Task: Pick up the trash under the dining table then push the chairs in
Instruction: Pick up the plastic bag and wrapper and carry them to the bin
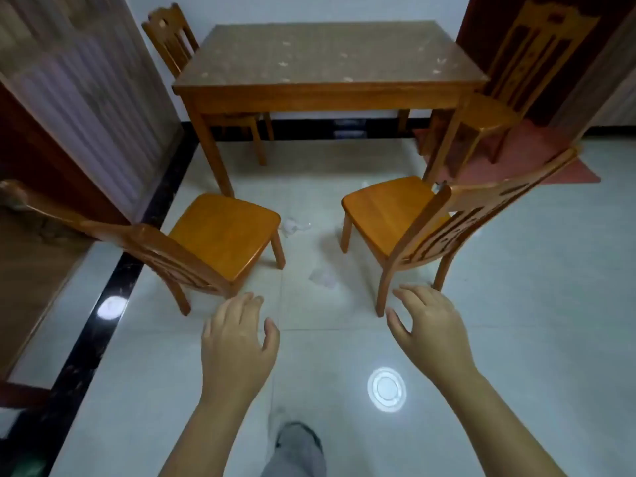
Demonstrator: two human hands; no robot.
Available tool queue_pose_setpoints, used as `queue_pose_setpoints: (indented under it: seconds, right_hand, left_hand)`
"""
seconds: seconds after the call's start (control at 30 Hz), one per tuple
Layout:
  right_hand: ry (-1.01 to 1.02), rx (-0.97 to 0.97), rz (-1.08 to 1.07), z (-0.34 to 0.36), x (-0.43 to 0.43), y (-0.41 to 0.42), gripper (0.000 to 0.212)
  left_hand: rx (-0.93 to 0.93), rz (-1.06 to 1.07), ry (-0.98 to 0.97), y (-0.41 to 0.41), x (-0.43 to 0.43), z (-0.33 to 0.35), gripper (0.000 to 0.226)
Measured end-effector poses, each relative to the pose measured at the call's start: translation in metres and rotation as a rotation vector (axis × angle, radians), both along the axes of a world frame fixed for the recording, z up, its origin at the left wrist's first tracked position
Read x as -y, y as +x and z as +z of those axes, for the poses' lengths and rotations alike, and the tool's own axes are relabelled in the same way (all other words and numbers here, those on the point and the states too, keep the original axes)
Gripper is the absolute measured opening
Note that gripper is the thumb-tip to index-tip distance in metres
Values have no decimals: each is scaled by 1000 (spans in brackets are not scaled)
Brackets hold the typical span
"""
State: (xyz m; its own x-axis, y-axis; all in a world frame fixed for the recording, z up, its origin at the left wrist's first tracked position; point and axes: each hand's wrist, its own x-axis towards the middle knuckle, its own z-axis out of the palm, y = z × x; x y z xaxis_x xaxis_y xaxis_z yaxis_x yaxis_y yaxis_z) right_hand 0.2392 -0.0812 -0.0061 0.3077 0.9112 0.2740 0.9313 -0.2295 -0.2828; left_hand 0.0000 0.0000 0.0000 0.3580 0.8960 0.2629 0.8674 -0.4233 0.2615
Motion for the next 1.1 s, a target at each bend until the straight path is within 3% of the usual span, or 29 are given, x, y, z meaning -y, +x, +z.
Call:
queue_pose_setpoints:
  seconds: [0.47, 0.63, 0.87, 1.1]
  right_hand:
    - [-88, -43, -125, -24, -237, -22, 28]
    - [-110, -80, -143, -44, -286, 8, 27]
    - [-108, -193, -170, -87, -374, 64, 27]
    - [-184, -296, -131, -170, -454, 108, 29]
  left_hand:
    - [50, -77, -52, 18, -248, -38, 33]
    - [9, -85, -204, 44, -297, -63, 37]
    - [-39, -42, -248, 90, -378, -95, 37]
    - [-22, -37, -347, 142, -448, -161, 35]
